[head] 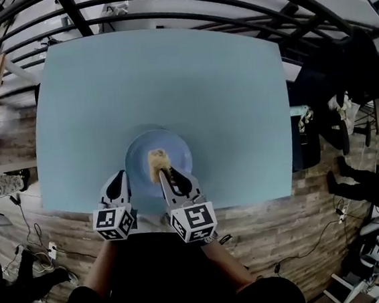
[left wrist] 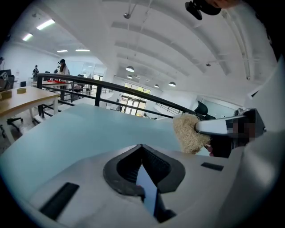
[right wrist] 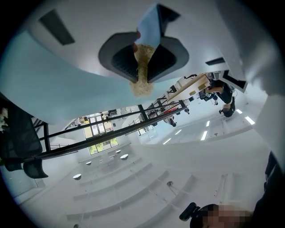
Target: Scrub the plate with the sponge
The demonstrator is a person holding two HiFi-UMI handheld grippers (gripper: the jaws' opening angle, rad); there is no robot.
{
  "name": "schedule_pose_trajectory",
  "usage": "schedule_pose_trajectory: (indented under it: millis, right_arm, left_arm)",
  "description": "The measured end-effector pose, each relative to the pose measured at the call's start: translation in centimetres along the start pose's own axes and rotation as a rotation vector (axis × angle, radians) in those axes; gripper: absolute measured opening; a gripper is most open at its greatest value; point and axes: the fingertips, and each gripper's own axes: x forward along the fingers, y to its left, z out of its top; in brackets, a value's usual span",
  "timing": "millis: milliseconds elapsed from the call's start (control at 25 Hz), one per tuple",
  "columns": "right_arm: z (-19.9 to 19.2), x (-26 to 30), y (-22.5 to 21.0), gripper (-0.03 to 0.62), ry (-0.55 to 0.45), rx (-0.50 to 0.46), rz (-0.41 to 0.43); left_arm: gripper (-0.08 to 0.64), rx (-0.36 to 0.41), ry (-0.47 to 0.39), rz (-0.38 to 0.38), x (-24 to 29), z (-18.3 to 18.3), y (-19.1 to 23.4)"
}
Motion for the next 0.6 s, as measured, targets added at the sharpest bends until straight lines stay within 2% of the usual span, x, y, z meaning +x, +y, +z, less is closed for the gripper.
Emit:
schedule_pose_trajectory:
  millis: [280,600]
  right_arm:
    - [-1.4,1.4,-0.9,0.069,0.04,0.008,-0.002]
    - [-2.9,2.8,-1.6,0.069,0.104,-0.011,0.019]
  left_arm:
    - [0.003,-0.04,0.094,0.054,2.2,-3.3,2.6]
    - [0.003,-0.075,0.194,0.068,3.6,-7.0,3.6]
